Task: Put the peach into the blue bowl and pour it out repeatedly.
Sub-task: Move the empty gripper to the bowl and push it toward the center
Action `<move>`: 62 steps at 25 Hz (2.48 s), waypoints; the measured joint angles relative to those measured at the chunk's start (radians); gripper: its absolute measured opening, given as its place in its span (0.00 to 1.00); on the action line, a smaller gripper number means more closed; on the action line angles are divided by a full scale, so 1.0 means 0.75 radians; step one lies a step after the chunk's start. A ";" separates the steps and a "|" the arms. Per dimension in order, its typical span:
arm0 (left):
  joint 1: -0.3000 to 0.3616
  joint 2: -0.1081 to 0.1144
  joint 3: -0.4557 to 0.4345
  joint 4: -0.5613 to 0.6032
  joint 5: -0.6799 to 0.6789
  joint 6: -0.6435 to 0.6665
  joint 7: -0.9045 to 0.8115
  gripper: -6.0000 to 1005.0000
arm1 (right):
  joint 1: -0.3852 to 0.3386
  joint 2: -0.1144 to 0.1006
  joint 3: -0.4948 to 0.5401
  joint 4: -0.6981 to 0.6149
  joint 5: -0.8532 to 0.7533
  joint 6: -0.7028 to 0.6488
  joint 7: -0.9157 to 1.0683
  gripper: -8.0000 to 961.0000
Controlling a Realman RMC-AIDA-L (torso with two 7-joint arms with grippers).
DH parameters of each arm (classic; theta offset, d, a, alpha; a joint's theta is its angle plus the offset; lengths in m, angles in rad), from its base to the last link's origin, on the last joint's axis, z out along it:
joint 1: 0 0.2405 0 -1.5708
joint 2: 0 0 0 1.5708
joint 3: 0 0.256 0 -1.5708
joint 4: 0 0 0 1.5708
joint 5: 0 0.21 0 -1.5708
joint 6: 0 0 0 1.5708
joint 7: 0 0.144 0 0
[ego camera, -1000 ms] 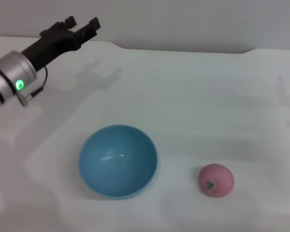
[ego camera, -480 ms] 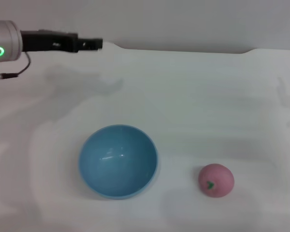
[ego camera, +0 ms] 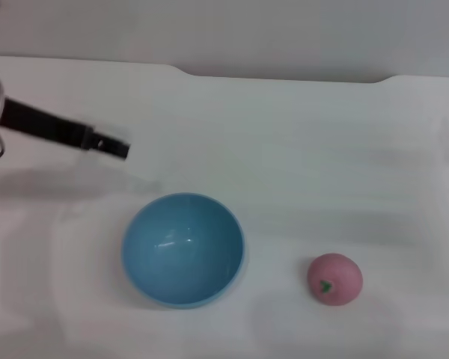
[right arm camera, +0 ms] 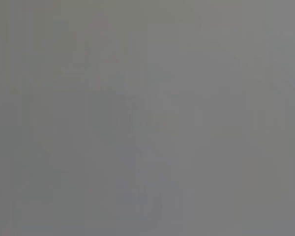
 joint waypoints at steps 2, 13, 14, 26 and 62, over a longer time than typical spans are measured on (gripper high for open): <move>-0.001 -0.004 0.006 -0.006 0.056 0.009 -0.024 0.81 | 0.000 0.000 0.015 -0.008 0.000 0.004 0.000 0.67; -0.002 -0.008 0.029 -0.072 0.072 0.094 -0.047 0.81 | 0.018 0.000 0.018 -0.038 0.001 0.051 -0.001 0.67; -0.002 -0.008 0.031 -0.082 0.069 0.099 -0.048 0.81 | 0.020 -0.001 0.018 -0.038 0.001 0.051 -0.001 0.67; -0.053 -0.012 0.076 -0.290 0.059 0.055 -0.050 0.81 | 0.020 -0.002 0.018 -0.038 0.001 0.052 -0.005 0.67; -0.122 -0.014 0.281 -0.623 0.059 -0.192 0.023 0.56 | -0.010 0.002 0.018 -0.026 0.001 0.051 -0.002 0.67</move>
